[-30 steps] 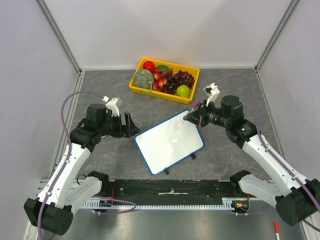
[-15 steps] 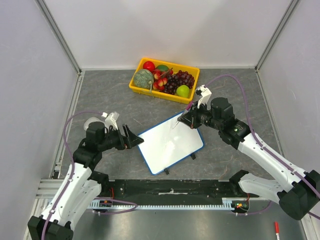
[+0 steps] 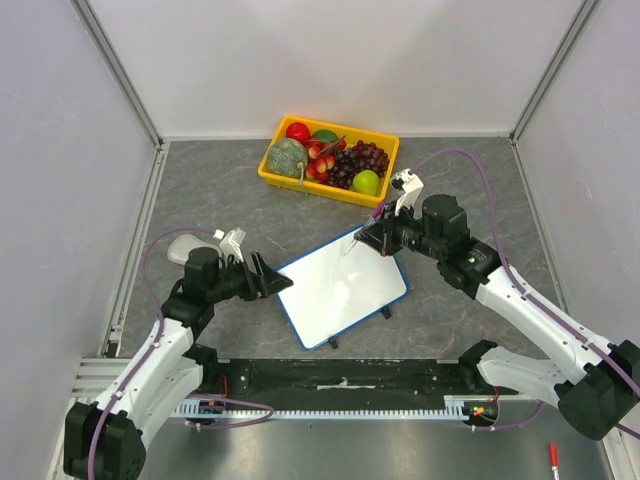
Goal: Write a sentence on the whiteboard
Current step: Hold the whiteboard at the corner of the board.
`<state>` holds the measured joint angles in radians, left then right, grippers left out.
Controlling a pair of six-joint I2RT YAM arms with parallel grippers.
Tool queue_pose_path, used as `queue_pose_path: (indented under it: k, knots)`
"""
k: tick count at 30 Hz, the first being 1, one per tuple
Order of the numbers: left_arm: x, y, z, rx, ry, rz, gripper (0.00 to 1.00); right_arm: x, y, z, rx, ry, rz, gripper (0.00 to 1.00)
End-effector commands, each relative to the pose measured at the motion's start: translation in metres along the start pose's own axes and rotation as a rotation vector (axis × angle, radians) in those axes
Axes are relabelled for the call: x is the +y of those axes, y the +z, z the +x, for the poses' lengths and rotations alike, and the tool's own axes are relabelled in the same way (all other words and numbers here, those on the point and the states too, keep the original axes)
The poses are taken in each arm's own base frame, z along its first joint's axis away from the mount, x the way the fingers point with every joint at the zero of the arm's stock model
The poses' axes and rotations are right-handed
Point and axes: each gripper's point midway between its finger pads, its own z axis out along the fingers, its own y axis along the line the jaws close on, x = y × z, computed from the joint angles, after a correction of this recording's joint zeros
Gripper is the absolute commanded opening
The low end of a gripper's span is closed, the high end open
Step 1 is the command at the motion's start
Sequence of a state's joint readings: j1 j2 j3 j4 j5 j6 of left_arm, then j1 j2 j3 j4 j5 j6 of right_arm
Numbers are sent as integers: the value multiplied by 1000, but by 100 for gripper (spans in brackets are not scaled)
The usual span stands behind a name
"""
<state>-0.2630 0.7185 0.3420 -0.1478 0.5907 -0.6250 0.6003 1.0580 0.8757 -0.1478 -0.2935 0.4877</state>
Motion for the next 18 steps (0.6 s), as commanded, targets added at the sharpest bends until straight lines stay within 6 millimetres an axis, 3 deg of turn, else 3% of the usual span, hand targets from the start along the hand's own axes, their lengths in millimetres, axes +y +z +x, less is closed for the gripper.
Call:
queue_pose_path:
  k: [1,4,13,18]
  knots:
    - [-9,5,-11,-31,19,58,79,8,-2,-13,-56,-39,-27,0]
    - [-9,8,-13,-33,26,62,74,6,-2,-12,-54,-39,-23,0]
    - [-10,16,-14,-33,40,106,45,7,-2,-11,-51,-38,-26,0]
    - [-6,20,-8,5,63,114,16,8,-3,-10,-52,-39,-32,0]
